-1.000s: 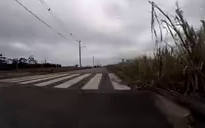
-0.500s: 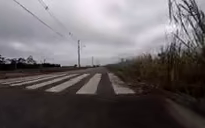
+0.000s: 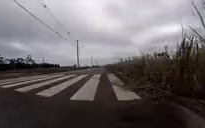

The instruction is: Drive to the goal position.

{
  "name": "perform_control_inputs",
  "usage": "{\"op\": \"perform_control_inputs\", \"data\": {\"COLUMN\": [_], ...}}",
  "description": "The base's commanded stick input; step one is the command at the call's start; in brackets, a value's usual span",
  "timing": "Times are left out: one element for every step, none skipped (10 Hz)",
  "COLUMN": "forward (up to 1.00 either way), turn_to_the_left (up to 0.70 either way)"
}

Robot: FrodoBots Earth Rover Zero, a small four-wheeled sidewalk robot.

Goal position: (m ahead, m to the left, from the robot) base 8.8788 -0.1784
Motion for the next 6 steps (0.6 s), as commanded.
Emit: {"op": "perform_control_inputs", "data": {"forward": [0.7,0.7,0.7,0.7,0.7,0.7], "turn_to_the_left": [0.0,0.0,0.0,0.0,0.0,0.0]}}
